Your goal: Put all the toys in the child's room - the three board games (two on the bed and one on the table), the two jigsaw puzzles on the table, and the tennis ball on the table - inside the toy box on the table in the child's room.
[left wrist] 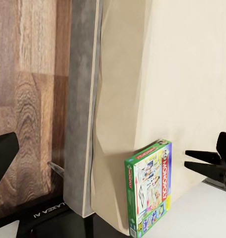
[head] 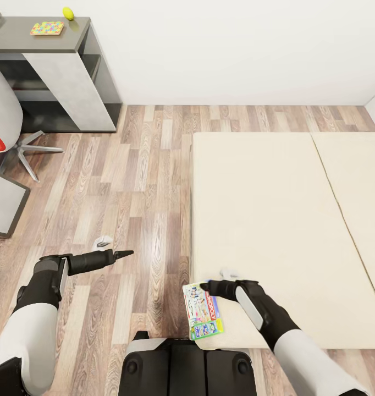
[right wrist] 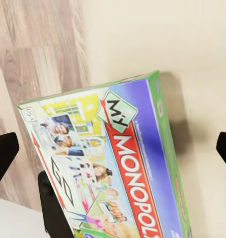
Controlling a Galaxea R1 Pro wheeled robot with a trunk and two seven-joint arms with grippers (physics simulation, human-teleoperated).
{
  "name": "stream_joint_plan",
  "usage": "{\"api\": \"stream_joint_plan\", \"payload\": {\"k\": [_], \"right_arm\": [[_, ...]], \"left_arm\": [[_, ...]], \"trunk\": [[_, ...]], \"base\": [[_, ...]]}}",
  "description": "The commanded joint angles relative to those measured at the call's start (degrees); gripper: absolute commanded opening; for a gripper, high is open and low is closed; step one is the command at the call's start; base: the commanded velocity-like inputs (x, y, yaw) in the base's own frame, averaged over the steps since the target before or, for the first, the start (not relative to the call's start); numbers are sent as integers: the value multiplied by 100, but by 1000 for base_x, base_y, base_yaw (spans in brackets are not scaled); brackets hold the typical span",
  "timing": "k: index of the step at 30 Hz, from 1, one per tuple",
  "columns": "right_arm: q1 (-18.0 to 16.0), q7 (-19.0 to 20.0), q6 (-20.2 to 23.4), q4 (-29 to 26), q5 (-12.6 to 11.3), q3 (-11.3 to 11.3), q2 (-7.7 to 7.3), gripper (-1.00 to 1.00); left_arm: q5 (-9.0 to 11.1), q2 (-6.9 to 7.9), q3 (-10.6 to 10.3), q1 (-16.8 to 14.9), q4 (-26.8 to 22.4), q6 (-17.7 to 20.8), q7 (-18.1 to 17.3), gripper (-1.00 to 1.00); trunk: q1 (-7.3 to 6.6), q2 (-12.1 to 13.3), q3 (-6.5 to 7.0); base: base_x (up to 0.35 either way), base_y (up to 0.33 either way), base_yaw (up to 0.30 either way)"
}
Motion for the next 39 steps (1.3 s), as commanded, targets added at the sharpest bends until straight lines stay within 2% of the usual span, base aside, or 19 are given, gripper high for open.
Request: {"api": "stream_joint_plan", "payload": {"k": [1,5,11,18,22,31,39], "right_arm": [[34,11,31,-83,9,-18,-19,100],[166,6,89,-349,12,-102,-80,100],[209,4,138,-433,7,-157,-96,100],[217,4,136,-454,12,-480,-100,100],[218,4,117,-455,13,-553,-99,100],[220,-13,86,-456,20,-578,-72,100],[226,-22,83,-456,25,-579,-53,100]], "left_arm": [[-58,-4,23,-6,-5,43,-56,100],[-58,-9,23,-7,-5,42,-56,100],[-58,-12,22,-8,-5,43,-50,100],[-58,-13,22,-6,-5,43,-47,100],[-58,-13,22,-6,-5,43,-47,100],[-58,-13,23,-6,-5,46,-49,100],[-58,-8,23,-7,-5,42,-55,100]], "trunk": [[3,-9,-7],[3,-9,-7],[3,-9,-7],[3,-9,-7],[3,-9,-7],[3,-9,2],[3,-9,65]], "base": [[0,0,0],[0,0,0],[0,0,0],[0,0,0],[0,0,0],[0,0,0],[0,0,0]]}}
